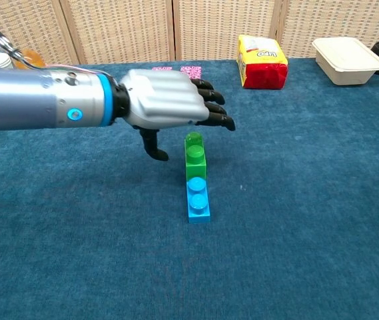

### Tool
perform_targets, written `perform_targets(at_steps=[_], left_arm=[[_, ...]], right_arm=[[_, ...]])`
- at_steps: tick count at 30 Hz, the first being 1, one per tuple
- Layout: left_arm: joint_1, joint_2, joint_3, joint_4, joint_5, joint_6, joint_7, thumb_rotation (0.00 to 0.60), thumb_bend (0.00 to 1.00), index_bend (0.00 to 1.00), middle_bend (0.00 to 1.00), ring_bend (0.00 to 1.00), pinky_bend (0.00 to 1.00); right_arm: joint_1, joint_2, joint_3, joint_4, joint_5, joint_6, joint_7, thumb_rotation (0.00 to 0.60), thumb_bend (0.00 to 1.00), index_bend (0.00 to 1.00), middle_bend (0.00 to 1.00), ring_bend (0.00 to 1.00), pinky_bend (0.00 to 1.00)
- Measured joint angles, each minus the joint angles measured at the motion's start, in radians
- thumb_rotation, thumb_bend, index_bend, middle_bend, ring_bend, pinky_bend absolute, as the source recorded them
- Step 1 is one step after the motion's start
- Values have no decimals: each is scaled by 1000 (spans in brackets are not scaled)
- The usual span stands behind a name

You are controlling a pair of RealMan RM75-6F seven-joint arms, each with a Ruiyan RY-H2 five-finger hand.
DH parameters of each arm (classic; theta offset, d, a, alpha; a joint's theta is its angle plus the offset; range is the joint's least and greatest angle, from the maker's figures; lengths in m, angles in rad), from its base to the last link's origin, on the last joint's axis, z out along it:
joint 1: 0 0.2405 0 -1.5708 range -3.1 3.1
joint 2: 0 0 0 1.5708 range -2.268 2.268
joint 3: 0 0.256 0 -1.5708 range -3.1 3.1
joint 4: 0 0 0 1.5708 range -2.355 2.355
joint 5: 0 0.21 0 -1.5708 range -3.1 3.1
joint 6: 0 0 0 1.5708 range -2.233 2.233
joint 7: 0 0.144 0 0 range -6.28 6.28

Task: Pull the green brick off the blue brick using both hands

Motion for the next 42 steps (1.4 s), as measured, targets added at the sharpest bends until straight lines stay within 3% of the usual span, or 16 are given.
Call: perform_targets(at_steps=[4,10,19,29,42], left_arm=[[-33,-63,4,57,-15,3,15,600,251,246,195,26,82],[-67,-114,10,109,-11,42,19,600,250,519,388,199,118],[-84,-128,19,116,-46,56,11,600,250,715,555,368,263],[-43,-45,-17,26,-173,103,-79,600,250,737,597,437,348],[30,28,-67,-88,-322,169,-302,600,250,737,607,481,407]], right_arm=[[-4,-2,2,6,9,0,5,600,337,448,453,417,353],[-8,-2,4,13,15,0,14,600,337,448,453,418,354],[-13,5,7,19,17,0,43,600,337,448,453,418,353],[16,-3,15,30,35,-62,97,600,337,448,453,418,368],[98,0,23,35,46,-228,326,600,309,441,450,423,401]])
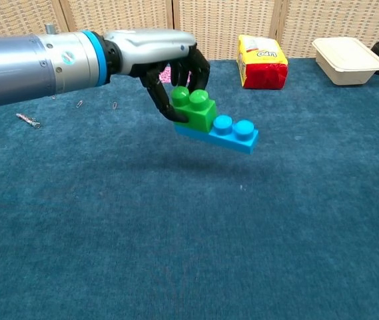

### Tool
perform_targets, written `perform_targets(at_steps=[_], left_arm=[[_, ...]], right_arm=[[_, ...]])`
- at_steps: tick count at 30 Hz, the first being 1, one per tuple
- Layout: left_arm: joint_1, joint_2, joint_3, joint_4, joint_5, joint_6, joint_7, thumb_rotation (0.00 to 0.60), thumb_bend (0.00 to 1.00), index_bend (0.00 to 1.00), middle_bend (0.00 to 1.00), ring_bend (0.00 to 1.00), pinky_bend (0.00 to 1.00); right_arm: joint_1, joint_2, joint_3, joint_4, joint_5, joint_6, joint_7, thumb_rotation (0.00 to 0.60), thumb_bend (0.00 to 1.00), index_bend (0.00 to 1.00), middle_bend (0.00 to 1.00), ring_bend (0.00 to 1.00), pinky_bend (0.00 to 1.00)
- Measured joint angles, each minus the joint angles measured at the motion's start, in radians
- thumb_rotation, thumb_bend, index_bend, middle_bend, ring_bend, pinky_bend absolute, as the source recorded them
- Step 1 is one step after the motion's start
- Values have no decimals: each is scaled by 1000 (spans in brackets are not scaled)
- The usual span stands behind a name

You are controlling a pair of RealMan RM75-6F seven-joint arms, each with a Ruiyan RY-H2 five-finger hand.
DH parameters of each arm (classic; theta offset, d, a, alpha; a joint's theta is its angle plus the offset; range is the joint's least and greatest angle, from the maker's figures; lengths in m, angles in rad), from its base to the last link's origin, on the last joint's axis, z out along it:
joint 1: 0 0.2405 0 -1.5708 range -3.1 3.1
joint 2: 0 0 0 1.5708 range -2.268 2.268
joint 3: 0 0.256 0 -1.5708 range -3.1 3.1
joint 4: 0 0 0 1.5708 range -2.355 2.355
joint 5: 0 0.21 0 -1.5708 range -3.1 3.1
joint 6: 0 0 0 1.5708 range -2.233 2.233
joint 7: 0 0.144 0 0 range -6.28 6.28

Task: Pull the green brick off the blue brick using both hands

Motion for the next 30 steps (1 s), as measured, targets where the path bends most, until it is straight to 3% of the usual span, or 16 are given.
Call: perform_targets(at_steps=[7,19,30], left_arm=[[28,-4,-16,-35,-42,40,-83,600,250,737,607,481,413],[13,-72,-84,-69,-160,53,-189,600,250,736,607,481,416],[-70,-111,-96,-41,-233,3,-140,600,250,737,607,481,416]], right_arm=[[49,3,-3,-9,7,-84,26,600,205,391,431,413,396],[124,-4,1,-18,15,-197,124,600,196,310,368,408,411],[175,-29,15,2,19,-204,-116,600,197,280,333,387,379]])
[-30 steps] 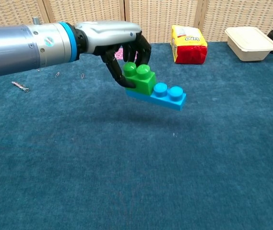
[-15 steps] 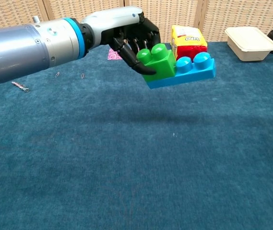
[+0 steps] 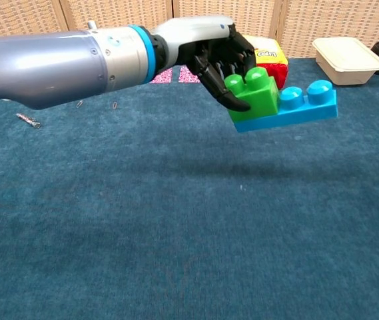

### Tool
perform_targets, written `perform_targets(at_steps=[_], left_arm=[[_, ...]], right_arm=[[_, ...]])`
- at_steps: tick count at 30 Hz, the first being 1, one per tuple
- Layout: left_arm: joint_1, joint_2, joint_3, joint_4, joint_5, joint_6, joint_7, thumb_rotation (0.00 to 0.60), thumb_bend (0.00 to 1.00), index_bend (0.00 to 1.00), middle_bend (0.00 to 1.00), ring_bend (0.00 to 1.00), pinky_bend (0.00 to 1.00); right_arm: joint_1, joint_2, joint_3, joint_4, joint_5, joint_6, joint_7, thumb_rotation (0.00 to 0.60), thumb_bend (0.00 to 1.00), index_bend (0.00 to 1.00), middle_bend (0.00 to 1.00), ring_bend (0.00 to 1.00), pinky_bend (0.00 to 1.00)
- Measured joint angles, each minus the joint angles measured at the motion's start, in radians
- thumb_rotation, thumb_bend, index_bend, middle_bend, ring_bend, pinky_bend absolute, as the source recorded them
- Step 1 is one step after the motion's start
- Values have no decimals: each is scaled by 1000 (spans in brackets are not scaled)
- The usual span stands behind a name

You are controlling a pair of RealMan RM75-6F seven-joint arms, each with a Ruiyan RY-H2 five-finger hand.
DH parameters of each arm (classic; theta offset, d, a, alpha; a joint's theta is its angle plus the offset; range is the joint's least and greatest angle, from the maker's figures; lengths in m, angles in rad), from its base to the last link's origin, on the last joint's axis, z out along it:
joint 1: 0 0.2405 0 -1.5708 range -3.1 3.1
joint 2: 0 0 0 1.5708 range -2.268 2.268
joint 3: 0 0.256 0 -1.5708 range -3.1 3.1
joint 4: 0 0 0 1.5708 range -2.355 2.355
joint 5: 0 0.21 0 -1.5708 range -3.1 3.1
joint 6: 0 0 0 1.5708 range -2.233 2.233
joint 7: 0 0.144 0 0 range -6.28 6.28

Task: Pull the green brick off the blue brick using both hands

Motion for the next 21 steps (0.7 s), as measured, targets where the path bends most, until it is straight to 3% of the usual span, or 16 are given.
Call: perform_targets(at_steps=[9,21], left_arm=[[-102,-36,-4,62,-101,-30,118,600,251,736,608,481,417],[-220,-88,11,94,-261,-28,266,600,250,737,607,481,419]], right_arm=[[94,40,6,-66,73,-151,-67,600,198,278,333,387,363],[161,27,21,-118,176,-187,-225,600,197,260,332,387,363]])
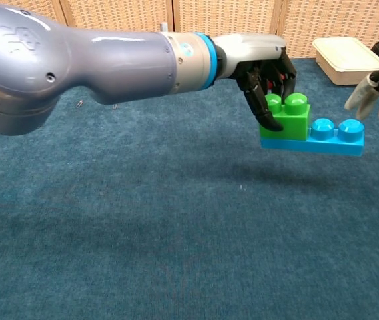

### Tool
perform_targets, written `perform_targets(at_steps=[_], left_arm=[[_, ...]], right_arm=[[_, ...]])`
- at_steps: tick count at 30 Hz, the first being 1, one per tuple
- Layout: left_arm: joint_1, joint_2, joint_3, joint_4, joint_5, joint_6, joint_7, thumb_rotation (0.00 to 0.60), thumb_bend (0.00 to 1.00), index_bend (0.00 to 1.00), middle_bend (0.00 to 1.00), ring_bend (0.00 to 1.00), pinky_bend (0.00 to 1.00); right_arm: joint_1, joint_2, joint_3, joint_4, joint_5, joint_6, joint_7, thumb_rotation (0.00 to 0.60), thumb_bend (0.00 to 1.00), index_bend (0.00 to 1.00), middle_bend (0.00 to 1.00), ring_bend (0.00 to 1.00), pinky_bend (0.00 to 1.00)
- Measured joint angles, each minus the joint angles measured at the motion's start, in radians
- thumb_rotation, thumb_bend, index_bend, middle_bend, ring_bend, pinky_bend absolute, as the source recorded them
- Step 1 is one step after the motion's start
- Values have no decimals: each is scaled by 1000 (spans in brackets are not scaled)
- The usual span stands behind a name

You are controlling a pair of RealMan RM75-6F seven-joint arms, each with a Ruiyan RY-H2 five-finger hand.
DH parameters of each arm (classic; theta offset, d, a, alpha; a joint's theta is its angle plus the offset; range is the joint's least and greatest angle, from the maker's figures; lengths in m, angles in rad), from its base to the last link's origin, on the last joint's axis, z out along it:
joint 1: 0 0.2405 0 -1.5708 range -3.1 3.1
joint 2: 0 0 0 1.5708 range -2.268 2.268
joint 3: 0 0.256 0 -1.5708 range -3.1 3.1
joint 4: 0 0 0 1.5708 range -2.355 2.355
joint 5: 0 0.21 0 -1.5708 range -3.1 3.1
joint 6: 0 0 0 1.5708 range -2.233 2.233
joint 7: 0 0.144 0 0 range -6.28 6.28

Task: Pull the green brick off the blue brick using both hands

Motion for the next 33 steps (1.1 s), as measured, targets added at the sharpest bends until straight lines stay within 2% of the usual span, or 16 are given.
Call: perform_targets(at_steps=[8,17,25,28,33], left_arm=[[-67,-63,-1,-1,-122,138,136,600,250,737,608,481,419],[-77,-88,-10,-10,-147,166,150,600,251,737,607,481,419],[-65,-84,-5,-20,-136,177,148,600,249,737,607,481,420],[-57,-83,-6,-21,-129,182,138,600,249,737,608,481,419],[-48,-86,-11,-17,-116,187,122,600,249,737,607,481,419]], right_arm=[[53,-24,5,-36,111,-10,-118,600,197,249,332,387,364],[86,-58,3,-23,172,-4,-156,600,198,260,350,405,381],[100,-108,3,10,195,45,-197,600,213,520,537,605,484],[105,-128,2,23,204,60,-218,600,219,580,592,672,514],[117,-152,-3,35,216,75,-252,600,219,627,636,725,551]])
